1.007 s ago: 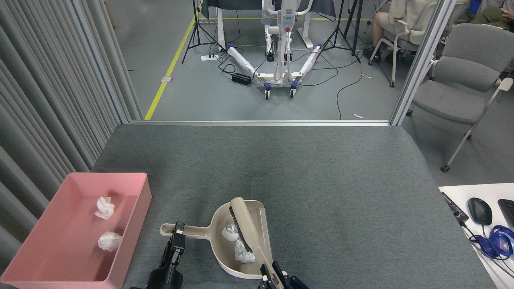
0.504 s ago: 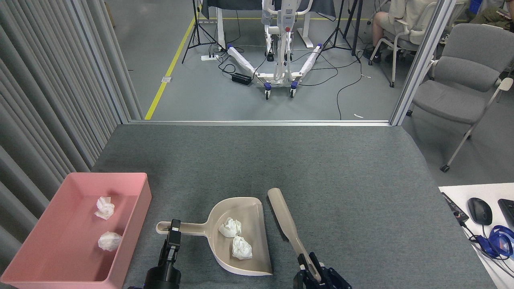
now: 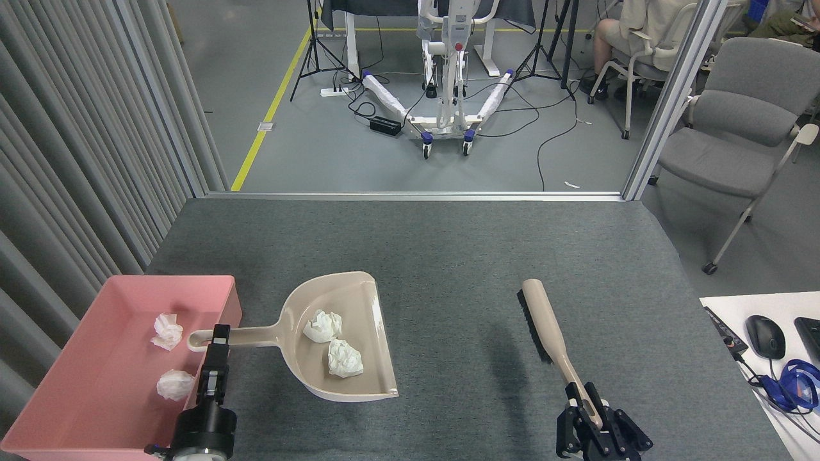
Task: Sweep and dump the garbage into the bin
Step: 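Lift the dustpan with the left gripper and carry it over the pink bin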
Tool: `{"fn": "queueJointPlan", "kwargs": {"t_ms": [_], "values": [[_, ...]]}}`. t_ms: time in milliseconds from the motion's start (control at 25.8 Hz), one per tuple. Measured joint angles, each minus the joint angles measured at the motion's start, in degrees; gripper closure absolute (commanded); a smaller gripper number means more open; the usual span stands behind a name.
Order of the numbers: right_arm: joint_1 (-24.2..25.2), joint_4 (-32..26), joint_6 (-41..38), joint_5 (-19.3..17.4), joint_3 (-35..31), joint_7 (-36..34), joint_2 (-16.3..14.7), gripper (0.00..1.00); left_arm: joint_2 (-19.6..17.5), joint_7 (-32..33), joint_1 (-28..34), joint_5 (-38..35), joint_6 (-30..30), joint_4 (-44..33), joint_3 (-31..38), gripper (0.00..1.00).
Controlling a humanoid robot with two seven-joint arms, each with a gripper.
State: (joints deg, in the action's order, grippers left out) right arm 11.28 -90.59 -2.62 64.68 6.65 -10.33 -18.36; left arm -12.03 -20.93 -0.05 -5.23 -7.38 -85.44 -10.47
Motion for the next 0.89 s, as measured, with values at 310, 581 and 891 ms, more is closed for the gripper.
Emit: {"fn": "queueJointPlan", "kwargs": {"t_ms": [310, 581, 891], "values": [[0.0, 1.4, -0.7, -0.2, -2.5, 0.1, -1.1, 1.0, -6.0, -1.8, 3.5, 5.1, -1.2, -5.4, 0.0, 1.0], [0.0, 2.5, -0.8, -0.2, -3.8, 0.1, -2.4, 1.0, -8.8, -2.8, 7.1, 4.1, -6.8, -5.4, 0.3, 1.0], [-1.4, 5.4, -1.2, -0.3, -4.1, 0.3, -2.6, 1.0, -12.9, -3.0, 8.2, 5.5, -8.2, -7.3, 0.5, 1.0]]}}
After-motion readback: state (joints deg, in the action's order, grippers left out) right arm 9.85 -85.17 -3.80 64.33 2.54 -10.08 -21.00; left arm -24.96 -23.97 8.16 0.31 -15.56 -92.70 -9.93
